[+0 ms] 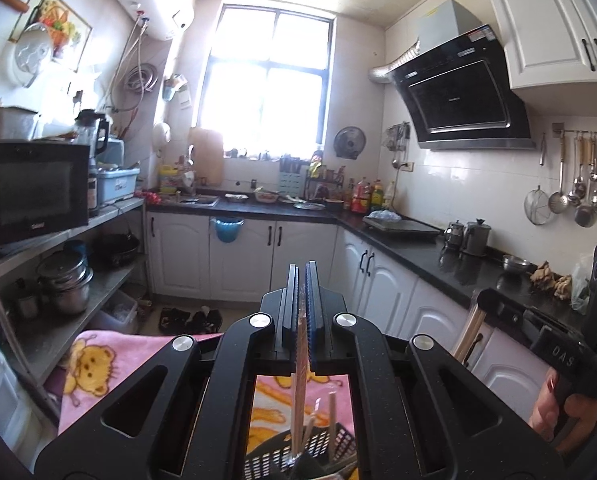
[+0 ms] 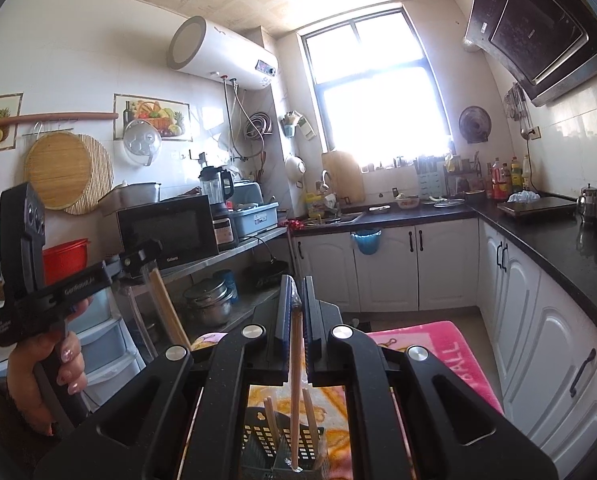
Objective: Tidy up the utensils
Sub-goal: 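Lower both held chopsticks down into the green basket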
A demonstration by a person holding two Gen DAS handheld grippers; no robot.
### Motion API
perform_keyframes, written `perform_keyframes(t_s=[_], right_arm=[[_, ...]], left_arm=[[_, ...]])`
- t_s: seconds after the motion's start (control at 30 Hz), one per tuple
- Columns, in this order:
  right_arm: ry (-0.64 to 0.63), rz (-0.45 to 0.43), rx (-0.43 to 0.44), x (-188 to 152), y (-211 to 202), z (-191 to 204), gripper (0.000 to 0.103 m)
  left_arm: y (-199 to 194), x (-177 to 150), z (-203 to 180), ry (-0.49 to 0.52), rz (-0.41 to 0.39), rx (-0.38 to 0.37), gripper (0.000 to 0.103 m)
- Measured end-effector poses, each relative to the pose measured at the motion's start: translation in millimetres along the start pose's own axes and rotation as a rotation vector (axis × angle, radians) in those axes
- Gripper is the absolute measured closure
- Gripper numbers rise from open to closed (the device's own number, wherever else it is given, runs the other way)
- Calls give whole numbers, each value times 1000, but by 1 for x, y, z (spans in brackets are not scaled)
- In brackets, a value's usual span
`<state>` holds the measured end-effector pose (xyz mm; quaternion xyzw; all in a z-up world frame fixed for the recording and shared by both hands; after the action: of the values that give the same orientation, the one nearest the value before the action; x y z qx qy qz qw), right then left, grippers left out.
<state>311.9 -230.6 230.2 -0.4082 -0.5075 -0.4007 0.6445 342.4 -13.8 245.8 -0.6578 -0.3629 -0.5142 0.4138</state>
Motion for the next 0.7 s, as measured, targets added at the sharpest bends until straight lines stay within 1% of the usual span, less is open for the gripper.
perform_keyframes(t_s=[0.17, 0.33, 0.5, 0.7], right_arm=[[4, 23, 1, -10, 18, -1, 97], [-9, 46, -2, -20, 34, 2, 97], [-8, 69, -8, -32, 45, 0, 97], [6, 84, -6, -44, 57, -2, 97]], left_arm=[[6, -12, 20, -34, 16, 12, 102], [11, -20, 31, -52, 34, 16, 102], [16, -28, 36, -62, 47, 13, 102], [18, -47, 39, -72, 75, -6, 102]])
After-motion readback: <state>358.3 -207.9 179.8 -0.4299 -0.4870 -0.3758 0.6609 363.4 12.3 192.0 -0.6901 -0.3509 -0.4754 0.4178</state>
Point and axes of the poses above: each gripper's, at about its wrist camera, not at the fingertips, and y roughly the way its jaws point, z to its left, x to its top, the point moved 7 cm from there along y, roughly the way its jaws point, and after that the axes turned 1 degree about -y, right-handed, at the moved point
